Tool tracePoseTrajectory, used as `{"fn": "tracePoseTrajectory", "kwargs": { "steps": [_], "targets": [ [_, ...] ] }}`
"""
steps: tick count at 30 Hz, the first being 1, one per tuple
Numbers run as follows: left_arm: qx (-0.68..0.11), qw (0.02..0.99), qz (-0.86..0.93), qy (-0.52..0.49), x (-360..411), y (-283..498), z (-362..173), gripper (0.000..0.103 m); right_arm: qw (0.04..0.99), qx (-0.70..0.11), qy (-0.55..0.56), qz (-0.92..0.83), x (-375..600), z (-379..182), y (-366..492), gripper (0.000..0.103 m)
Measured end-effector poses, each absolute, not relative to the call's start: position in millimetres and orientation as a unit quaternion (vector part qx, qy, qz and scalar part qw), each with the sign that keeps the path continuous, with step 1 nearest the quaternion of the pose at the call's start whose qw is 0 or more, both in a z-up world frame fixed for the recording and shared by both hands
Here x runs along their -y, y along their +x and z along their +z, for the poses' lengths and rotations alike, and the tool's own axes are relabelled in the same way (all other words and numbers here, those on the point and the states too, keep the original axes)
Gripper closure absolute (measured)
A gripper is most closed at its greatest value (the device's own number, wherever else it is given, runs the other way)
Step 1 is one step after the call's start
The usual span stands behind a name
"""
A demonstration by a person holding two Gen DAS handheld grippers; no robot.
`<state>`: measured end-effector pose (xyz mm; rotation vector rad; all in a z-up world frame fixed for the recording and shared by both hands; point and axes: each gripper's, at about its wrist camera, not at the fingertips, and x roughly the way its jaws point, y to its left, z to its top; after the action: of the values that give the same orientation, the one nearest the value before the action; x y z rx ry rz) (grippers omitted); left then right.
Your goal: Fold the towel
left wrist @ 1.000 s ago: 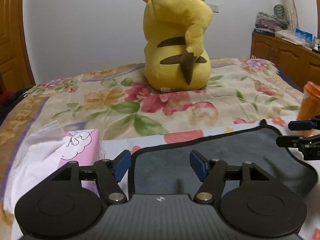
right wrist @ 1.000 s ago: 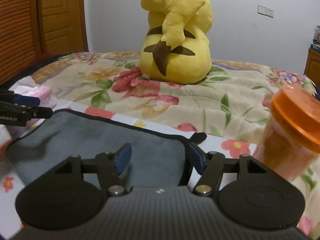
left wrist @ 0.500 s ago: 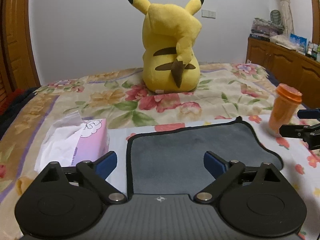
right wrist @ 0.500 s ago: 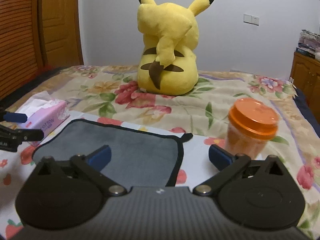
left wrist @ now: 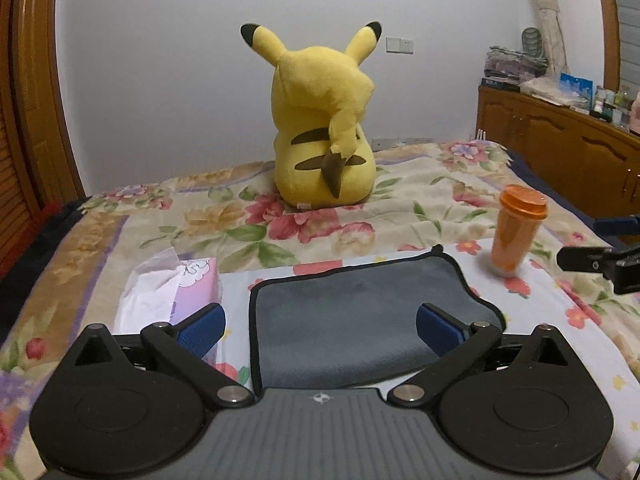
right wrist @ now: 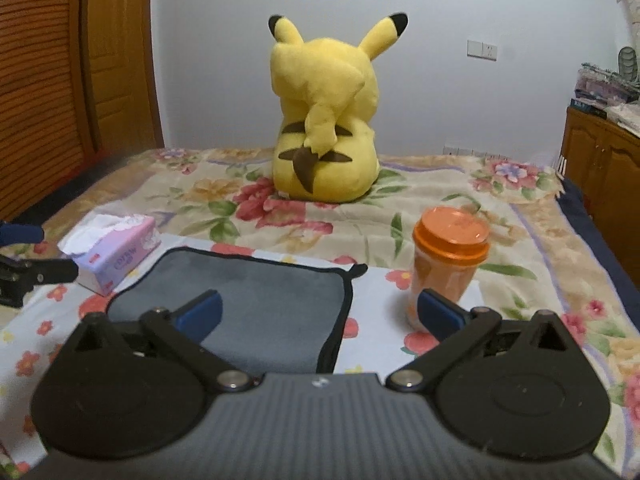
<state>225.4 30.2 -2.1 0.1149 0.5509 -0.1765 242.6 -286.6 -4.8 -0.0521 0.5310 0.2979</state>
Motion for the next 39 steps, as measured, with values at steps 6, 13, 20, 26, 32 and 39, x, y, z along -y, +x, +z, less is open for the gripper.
{"fn": "tracePoseTrajectory", "kwargs": {
  "steps": [6, 13, 20, 26, 32, 39],
  "targets": [
    [-0.271, 0.958, -0.082, 0.054, -26, 193, 16, 0.000, 0.956, -0.253, -0.021, 0.144, 292, 20, 216, 0.000],
    [-0.272, 0.957, -0.076, 0.065, -24, 158, 35, 0.000, 0.959, -0.244, -0.021, 0.141, 297, 40, 187, 0.000],
    [-0.274, 0.956, -0.079, 0.069, -20, 125, 44, 0.000, 0.962, -0.236, -0.014, 0.139, 302, 51, 162, 0.000],
    [-0.271, 0.957, -0.079, 0.060, -16, 101, 47, 0.000, 0.963, -0.230, -0.011, 0.137, 306, 56, 142, 0.000],
    [-0.270, 0.958, -0.076, 0.054, -11, 83, 45, 0.000, 0.964, -0.227, -0.005, 0.139, 306, 57, 124, 0.000],
    [-0.270, 0.958, -0.078, 0.050, -10, 69, 42, 0.000, 0.963, -0.230, -0.004, 0.140, 306, 52, 109, 0.000]
  ]
}}
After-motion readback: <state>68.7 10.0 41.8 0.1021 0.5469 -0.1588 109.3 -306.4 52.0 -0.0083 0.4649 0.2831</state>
